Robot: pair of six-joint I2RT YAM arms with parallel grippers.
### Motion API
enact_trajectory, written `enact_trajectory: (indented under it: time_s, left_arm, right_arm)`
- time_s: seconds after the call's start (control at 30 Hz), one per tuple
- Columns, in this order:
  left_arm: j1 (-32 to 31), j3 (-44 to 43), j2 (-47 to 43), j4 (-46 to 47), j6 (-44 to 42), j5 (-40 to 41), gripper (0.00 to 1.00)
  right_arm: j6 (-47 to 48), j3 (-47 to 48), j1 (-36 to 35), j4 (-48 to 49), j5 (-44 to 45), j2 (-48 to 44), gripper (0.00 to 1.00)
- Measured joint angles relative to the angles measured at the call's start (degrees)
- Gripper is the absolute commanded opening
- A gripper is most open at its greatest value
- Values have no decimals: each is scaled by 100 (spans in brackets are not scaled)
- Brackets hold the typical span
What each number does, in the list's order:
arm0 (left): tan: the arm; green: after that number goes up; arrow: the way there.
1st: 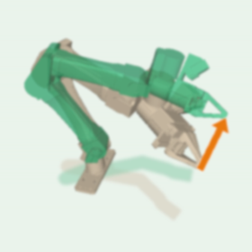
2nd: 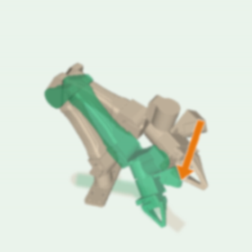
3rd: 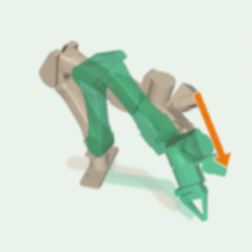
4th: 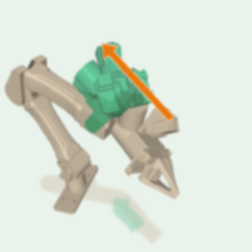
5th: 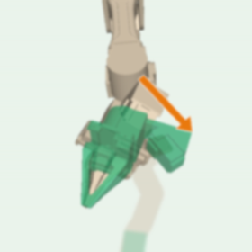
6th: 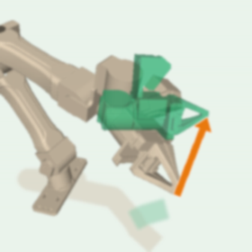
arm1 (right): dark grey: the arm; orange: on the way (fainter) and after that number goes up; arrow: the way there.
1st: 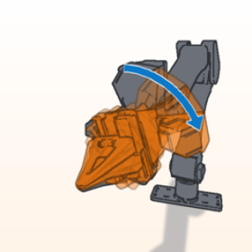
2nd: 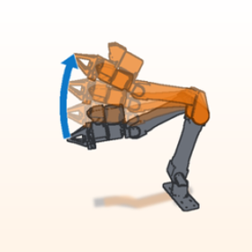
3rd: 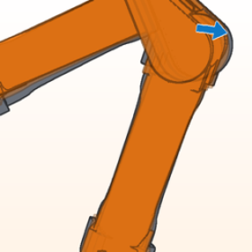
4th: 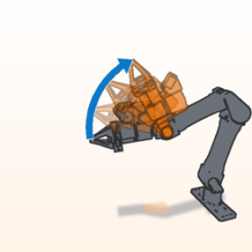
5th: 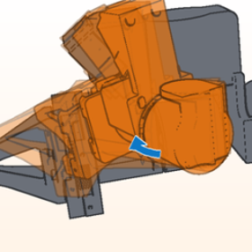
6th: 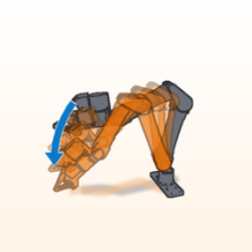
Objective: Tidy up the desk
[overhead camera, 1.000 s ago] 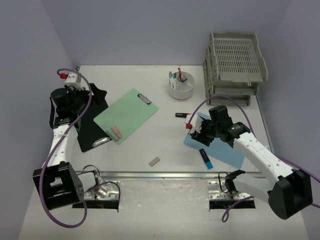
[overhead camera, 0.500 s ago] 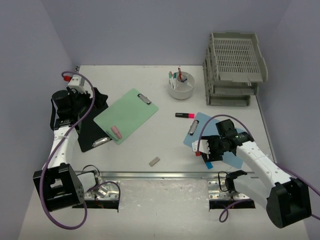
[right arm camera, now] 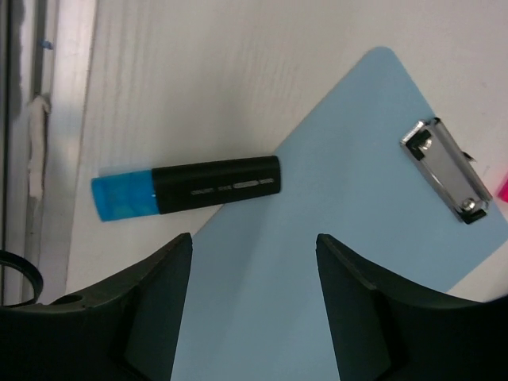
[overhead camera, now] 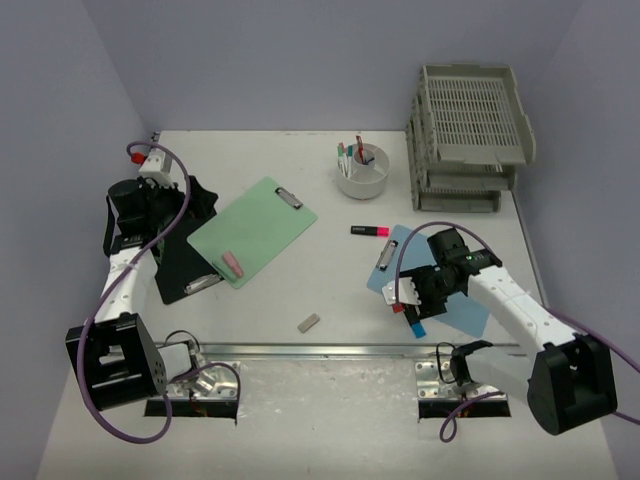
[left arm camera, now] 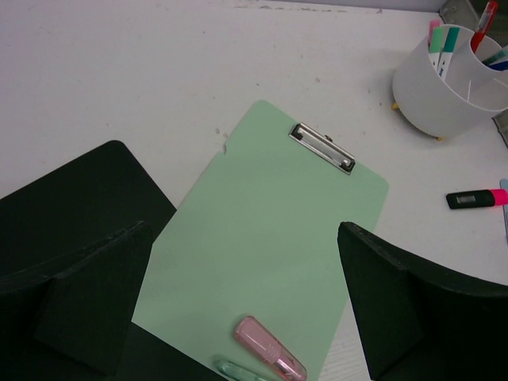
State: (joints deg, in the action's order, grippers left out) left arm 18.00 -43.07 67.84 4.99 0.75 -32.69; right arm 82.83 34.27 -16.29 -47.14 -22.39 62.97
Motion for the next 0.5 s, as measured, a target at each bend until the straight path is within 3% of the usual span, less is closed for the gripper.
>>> enact_trajectory:
  time_s: [0.17,0.5]
  left_arm:
    - [0,0,139,17,81,5,100]
    - [0,0,183,37,171,27,100]
  right_arm:
    - [72,-241,-124,-19,91,70,58]
    - [-2173,980,-405,-275,120,1456,54]
